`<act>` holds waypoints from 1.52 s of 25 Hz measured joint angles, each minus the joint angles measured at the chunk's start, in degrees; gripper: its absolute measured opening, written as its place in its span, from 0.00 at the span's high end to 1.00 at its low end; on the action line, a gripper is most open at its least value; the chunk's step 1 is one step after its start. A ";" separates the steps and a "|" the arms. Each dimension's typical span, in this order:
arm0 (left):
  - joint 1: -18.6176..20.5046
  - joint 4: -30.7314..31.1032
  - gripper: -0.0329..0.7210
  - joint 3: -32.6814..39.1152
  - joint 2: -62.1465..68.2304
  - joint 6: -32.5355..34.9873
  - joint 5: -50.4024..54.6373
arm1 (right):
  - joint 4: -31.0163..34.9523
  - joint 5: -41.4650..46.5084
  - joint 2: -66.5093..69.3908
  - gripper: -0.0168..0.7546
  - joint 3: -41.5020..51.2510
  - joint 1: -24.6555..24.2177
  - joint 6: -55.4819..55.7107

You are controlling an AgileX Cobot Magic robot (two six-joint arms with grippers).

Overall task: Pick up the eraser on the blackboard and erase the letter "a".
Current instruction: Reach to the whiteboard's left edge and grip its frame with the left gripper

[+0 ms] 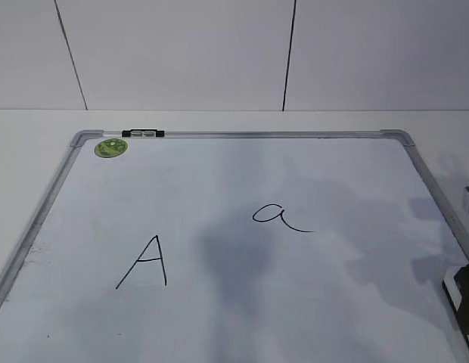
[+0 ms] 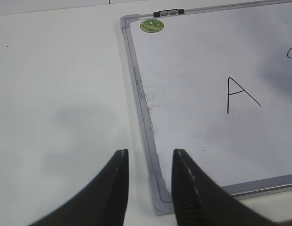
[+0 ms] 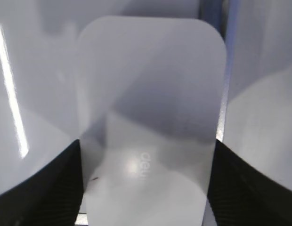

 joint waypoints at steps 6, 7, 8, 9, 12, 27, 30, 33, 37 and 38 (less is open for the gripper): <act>0.00 0.00 0.65 0.00 0.00 0.00 0.00 | 0.00 -0.08 0.00 0.23 0.00 0.00 0.00; 0.00 0.00 0.65 0.00 0.00 0.00 0.00 | 0.00 -0.08 0.00 0.23 0.00 0.00 0.00; 0.00 0.00 0.65 0.00 0.00 0.00 0.00 | 0.00 -0.08 0.00 0.23 0.00 0.00 0.00; 0.00 0.00 0.65 0.00 0.00 0.00 0.00 | 0.00 -0.08 0.00 0.23 0.00 0.00 0.00; 0.00 0.00 0.65 0.00 0.00 0.00 0.00 | 0.00 -0.08 0.00 0.24 0.00 0.00 0.00; 0.00 0.00 0.65 0.00 0.00 0.00 0.00 | 0.00 0.13 0.00 0.24 -0.03 0.00 0.00; 0.00 0.00 0.65 0.00 0.00 0.00 0.00 | 0.00 0.46 -1.36 0.24 -0.03 0.00 0.00; 0.00 0.00 0.65 0.00 0.00 0.00 0.00 | 0.14 0.78 -4.78 0.24 -0.03 0.00 0.00; 0.00 0.00 0.65 0.00 0.00 0.00 0.00 | 0.57 2.09 -9.95 0.24 -0.03 0.00 0.00; 0.00 0.00 0.65 0.00 0.00 0.00 0.00 | 0.66 2.67 -10.85 0.24 -0.03 0.00 0.00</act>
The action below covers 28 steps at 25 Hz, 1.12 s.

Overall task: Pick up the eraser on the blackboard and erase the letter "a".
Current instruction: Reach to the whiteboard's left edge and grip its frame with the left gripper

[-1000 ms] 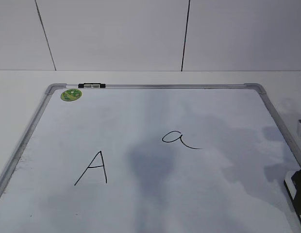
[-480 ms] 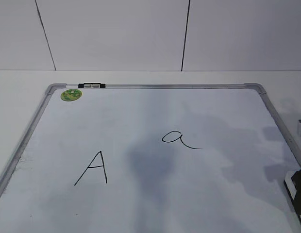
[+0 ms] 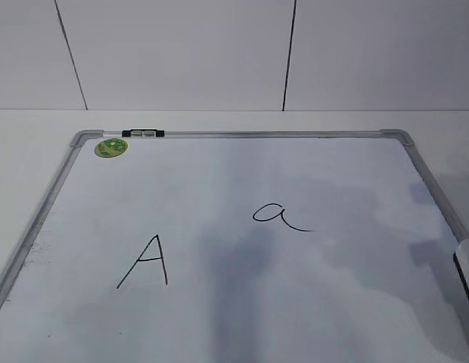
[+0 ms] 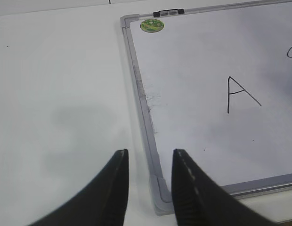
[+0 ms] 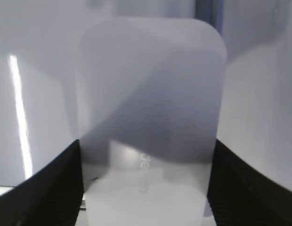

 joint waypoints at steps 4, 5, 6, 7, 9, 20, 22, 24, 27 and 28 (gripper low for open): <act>0.00 0.00 0.65 0.00 0.00 0.00 0.00 | 0.57 2.10 -2.71 0.24 0.00 0.00 0.00; 0.00 0.00 0.65 0.00 0.00 0.00 0.00 | 0.79 2.84 -3.14 0.24 0.00 0.00 0.00; 0.00 0.00 0.65 0.00 0.00 0.00 0.00 | 0.89 3.41 -3.56 0.24 0.00 0.00 0.00; 0.00 0.00 0.65 0.00 0.00 0.00 0.00 | 1.03 3.86 -3.90 0.24 0.00 0.00 -0.02; 0.00 0.00 0.65 0.00 0.00 0.00 0.00 | 1.15 4.72 -5.23 0.24 0.00 0.00 -0.02; 0.00 0.00 0.65 0.00 0.00 0.00 0.00 | 3.98 7.32 -12.40 0.24 0.00 0.00 -0.12; 0.00 0.00 0.65 0.00 0.00 0.00 0.00 | 4.05 7.54 -12.91 0.24 0.00 0.00 -0.12; 0.00 0.00 0.65 0.00 0.00 0.00 0.00 | 4.05 7.84 -13.28 0.24 0.00 0.00 -0.12; 0.00 0.00 0.65 0.00 0.00 0.00 0.00 | 4.05 8.09 -13.52 0.24 0.00 0.00 -0.12; 0.00 0.00 0.65 0.00 0.00 0.00 0.00 | 4.05 8.34 -13.59 0.24 0.00 0.00 -0.12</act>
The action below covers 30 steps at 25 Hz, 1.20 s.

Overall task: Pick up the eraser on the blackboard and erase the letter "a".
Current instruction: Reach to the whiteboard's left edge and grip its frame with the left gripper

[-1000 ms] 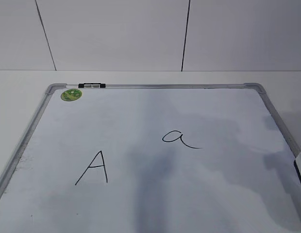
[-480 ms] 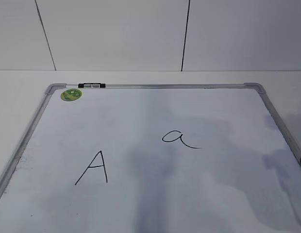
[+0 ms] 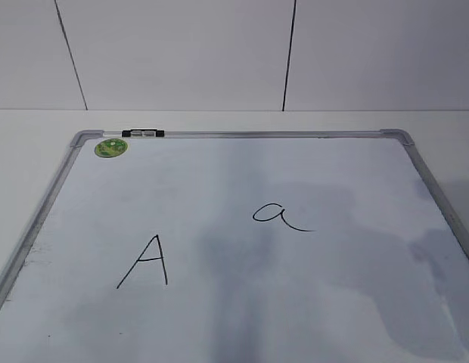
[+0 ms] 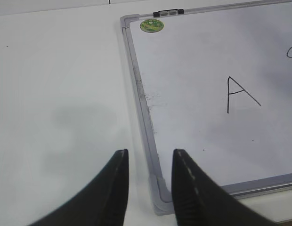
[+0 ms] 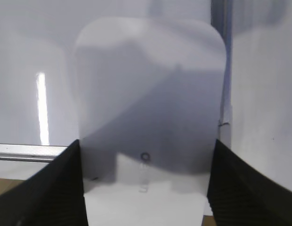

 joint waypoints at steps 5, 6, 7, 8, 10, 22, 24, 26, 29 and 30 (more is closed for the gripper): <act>0.00 -0.48 0.65 0.00 0.00 0.00 0.00 | 0.00 0.39 0.00 0.24 0.00 0.00 0.00; 0.00 -0.48 0.65 0.00 0.00 0.00 0.00 | 0.00 0.39 0.00 0.24 0.00 0.00 0.00; 0.00 -0.59 0.65 0.00 0.00 0.00 0.00 | 0.00 0.39 0.00 0.24 0.00 0.00 0.00; 0.00 -0.85 0.64 0.00 0.00 0.00 0.00 | 0.00 0.39 0.00 0.24 0.00 0.00 0.00; 0.00 -1.80 0.64 -0.13 0.00 0.00 0.00 | 0.00 0.39 0.00 0.24 0.00 0.00 0.00; 0.00 -3.36 0.56 -12.15 22.68 0.00 -2.18 | 0.00 -0.05 -0.06 0.24 0.00 0.00 0.00; 0.00 -4.11 0.55 -13.38 28.41 0.00 -2.95 | 0.00 -0.11 -0.06 0.24 0.00 0.00 0.00; 0.00 -5.10 0.54 -14.05 34.75 0.00 -3.62 | 0.00 -0.20 -0.06 0.24 0.00 0.00 0.00; 0.00 -6.21 0.49 -14.39 43.31 0.00 -5.07 | 0.00 -0.24 -0.06 0.24 0.00 0.00 0.00; 0.00 -6.30 0.48 -14.44 45.70 0.00 -5.84 | 0.00 -0.24 -0.06 0.24 0.00 0.00 0.00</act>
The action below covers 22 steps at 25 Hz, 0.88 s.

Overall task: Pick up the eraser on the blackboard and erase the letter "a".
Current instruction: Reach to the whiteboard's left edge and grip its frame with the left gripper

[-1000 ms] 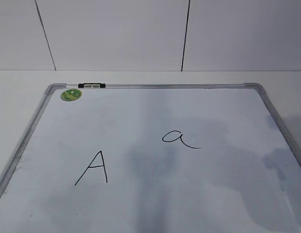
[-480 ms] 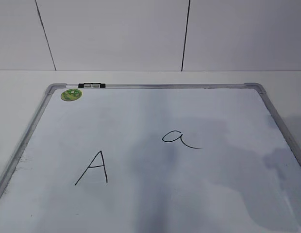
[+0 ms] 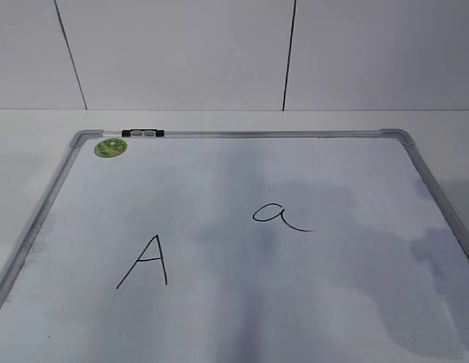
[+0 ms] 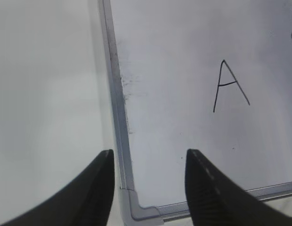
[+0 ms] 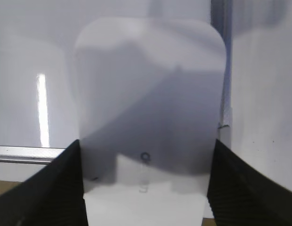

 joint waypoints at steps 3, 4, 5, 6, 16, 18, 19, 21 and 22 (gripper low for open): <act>0.00 -0.14 0.45 -0.09 8.47 0.00 -2.39 | 0.00 -0.09 0.00 0.24 0.00 0.00 0.00; 0.00 -0.14 0.44 -0.09 10.80 0.12 -3.45 | 0.00 -0.13 0.00 0.24 0.00 0.00 0.00; 0.00 -0.14 0.44 -0.09 13.49 0.24 -4.49 | 0.00 -0.22 0.00 0.24 0.00 0.00 0.00; 0.00 -0.14 0.44 -0.09 16.10 0.23 -5.60 | 0.00 -0.33 0.00 0.24 0.00 0.00 0.00; 0.00 -0.18 0.44 -9.27 36.65 2.96 -9.14 | -0.35 -2.01 0.00 0.24 0.00 0.00 0.00; 0.00 -0.27 0.44 -12.26 39.72 2.96 -9.28 | -0.35 -2.38 0.00 0.24 0.00 0.00 0.00; 0.00 -0.27 0.44 -13.48 41.02 3.05 -9.35 | -0.35 -2.50 0.00 0.24 0.00 0.00 0.00; 0.00 -0.27 0.44 -16.23 44.22 3.05 -9.35 | -0.35 -2.77 0.00 0.24 0.00 0.00 0.00; 0.00 -0.27 0.46 -17.47 45.51 3.05 -9.35 | -0.35 -2.75 0.00 0.24 0.00 0.00 0.00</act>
